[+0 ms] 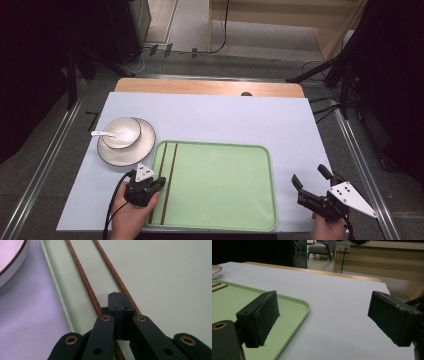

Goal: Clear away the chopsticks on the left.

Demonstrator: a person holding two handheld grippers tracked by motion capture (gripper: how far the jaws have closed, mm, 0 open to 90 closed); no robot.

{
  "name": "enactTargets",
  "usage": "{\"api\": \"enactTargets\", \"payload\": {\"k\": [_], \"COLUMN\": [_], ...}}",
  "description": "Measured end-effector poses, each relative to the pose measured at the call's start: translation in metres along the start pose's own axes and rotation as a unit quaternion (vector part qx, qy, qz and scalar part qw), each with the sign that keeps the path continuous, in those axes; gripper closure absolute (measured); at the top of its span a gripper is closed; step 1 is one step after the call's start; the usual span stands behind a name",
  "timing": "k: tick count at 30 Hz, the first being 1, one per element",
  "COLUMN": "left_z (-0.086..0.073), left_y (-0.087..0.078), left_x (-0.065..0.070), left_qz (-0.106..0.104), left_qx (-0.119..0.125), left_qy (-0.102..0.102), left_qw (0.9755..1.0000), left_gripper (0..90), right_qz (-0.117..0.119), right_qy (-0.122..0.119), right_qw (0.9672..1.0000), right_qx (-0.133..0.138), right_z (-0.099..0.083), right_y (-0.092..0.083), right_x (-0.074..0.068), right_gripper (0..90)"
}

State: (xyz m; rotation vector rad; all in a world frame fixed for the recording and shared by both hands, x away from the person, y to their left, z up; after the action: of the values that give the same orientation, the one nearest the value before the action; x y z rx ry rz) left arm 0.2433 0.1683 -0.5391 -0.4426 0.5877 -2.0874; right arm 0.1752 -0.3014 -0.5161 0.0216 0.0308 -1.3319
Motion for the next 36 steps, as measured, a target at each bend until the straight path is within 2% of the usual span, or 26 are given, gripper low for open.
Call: {"api": "enactTargets", "payload": {"k": [10, 19, 21, 22, 23, 24, 25, 26, 28, 29, 30, 33, 35, 36], "left_z": [-0.005, -0.005, -0.004, -0.003, -0.003, -0.001, -0.001, -0.001, 0.001, 0.002, 0.004, 0.007, 0.01, 0.012], "left_y": [-0.007, -0.006, -0.006, -0.007, -0.007, -0.008, -0.008, -0.009, -0.01, -0.01, -0.012, -0.016, -0.022, -0.028], "left_x": [-0.005, -0.005, -0.005, -0.005, -0.005, -0.006, -0.006, -0.007, -0.009, -0.01, -0.013, -0.017, -0.022, -0.027], "left_qz": [-0.017, -0.03, -0.037, -0.047, -0.047, -0.061, -0.061, -0.069, -0.085, -0.093, -0.103, -0.101, -0.102, -0.111], "left_qx": [0.013, 0.022, 0.03, 0.037, 0.037, 0.052, 0.052, 0.063, 0.084, 0.087, 0.106, 0.119, 0.135, 0.149], "left_qy": [-0.016, -0.011, -0.011, -0.008, -0.008, -0.01, -0.01, -0.005, 0.0, -0.005, -0.006, -0.007, -0.012, -0.011], "left_qw": [0.9996, 0.9992, 0.9988, 0.9982, 0.9982, 0.9967, 0.9967, 0.9956, 0.9928, 0.9918, 0.989, 0.9876, 0.9855, 0.9826], "left_gripper": [89.5, 88.1, 85.3, 83.4, 80.4, 76.1, 73.1, 73.1, 58.9, 58.9, 47.8, 31.4, 19.6, 14.0], "right_qz": [0.002, 0.0, -0.001, -0.002, -0.002, -0.004, -0.004, -0.004, -0.004, -0.004, -0.005, -0.005, -0.005, -0.005], "right_qy": [0.0, -0.002, -0.001, -0.001, -0.001, -0.001, -0.001, -0.003, -0.004, -0.004, -0.004, -0.004, -0.004, -0.004], "right_qw": [1.0, 1.0, 1.0, 1.0, 1.0, 1.0, 1.0, 1.0, 1.0, 1.0, 1.0, 1.0, 1.0, 1.0], "right_qx": [0.0, -0.002, -0.003, -0.004, -0.004, -0.004, -0.004, -0.004, -0.005, -0.005, -0.005, -0.006, -0.007, -0.007], "right_z": [0.0, -0.001, -0.001, -0.001, -0.001, -0.001, -0.001, -0.001, -0.001, -0.001, -0.002, -0.002, -0.003, -0.003], "right_y": [0.001, 0.001, 0.0, 0.0, 0.0, 0.0, 0.0, 0.0, 0.0, 0.0, 0.0, 0.0, 0.001, 0.001], "right_x": [0.0, -0.001, -0.001, -0.001, -0.001, 0.0, 0.0, 0.0, 0.001, 0.001, 0.001, 0.001, 0.002, 0.001], "right_gripper": [10.1, 10.1, 10.1, 10.1, 10.1, 10.1, 10.1, 10.1, 10.1, 10.1, 10.1, 10.1, 10.1, 10.1]}}
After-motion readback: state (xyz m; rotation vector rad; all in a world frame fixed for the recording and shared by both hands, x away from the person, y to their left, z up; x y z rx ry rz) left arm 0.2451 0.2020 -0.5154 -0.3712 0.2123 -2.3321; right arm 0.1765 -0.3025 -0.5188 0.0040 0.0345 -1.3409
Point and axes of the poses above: each handheld gripper's, and its own axes: y roughly forward along the jaws, z roughly out of its top, x roughly to its right, the point moved 3 cm from there along y, roughly forward along the jaws, and after that the axes turned 14 degrees about x, right-handed, at the moved point
